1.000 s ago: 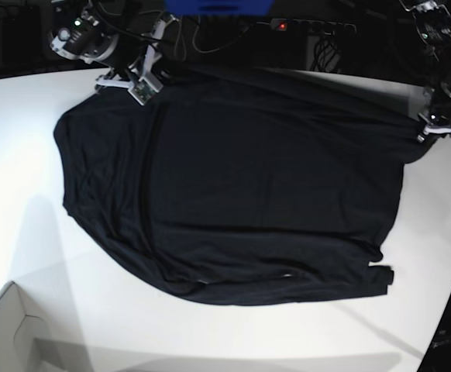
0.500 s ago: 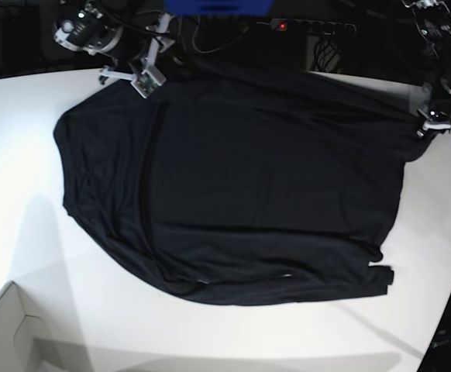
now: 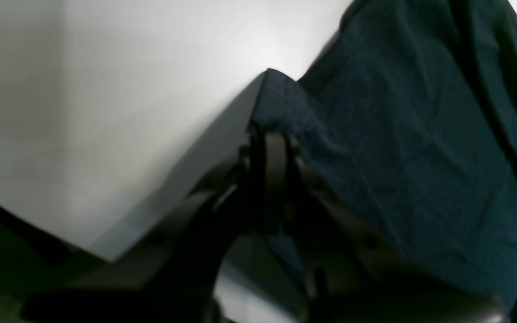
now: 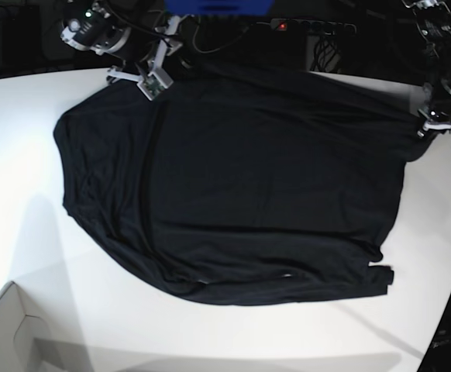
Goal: Layout the t-shirt on the table in an organized manner, then fold the t-shirt properly
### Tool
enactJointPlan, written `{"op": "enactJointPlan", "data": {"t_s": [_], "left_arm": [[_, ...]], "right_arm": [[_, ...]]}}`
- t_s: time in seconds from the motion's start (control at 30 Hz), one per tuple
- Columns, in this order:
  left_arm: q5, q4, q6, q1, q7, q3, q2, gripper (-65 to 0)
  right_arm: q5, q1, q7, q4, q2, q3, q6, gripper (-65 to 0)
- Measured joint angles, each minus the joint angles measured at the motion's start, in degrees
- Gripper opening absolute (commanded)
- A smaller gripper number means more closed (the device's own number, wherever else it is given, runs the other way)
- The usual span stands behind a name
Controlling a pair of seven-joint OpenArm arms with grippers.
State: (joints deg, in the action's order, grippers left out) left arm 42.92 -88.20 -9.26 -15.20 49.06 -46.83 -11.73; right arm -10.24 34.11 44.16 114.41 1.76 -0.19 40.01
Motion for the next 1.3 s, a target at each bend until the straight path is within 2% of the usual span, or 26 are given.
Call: {"op": "enactJointPlan", "data": {"t_s": [0.13, 0.37, 0.63, 1.3], "left_arm": [[0.0, 0.09, 0.0, 0.02, 0.02, 0.0, 0.0, -64.9], [0.0, 0.11, 0.0, 0.2, 0.0, 0.0, -0.02, -64.9], [0.0, 0.13, 0.0, 0.35, 0.0, 0.0, -0.02, -64.9], [0.0, 0.13, 0.0, 0.37, 0.0, 0.0, -0.02, -64.9]], "right_arm": [[-0.04, 0.39, -3.76, 0.02, 0.11, -0.26, 0.02, -41.8], [0.15, 1.11, -4.5, -0.39, 0.31, -1.77, 0.02, -41.6], [0.33, -1.03, -7.3, -6.01, 0.28, -1.57, 0.0, -41.3], [0.39, -2.29, -7.17, -9.6, 0.31, 0.28, 0.02, -41.5]]}}
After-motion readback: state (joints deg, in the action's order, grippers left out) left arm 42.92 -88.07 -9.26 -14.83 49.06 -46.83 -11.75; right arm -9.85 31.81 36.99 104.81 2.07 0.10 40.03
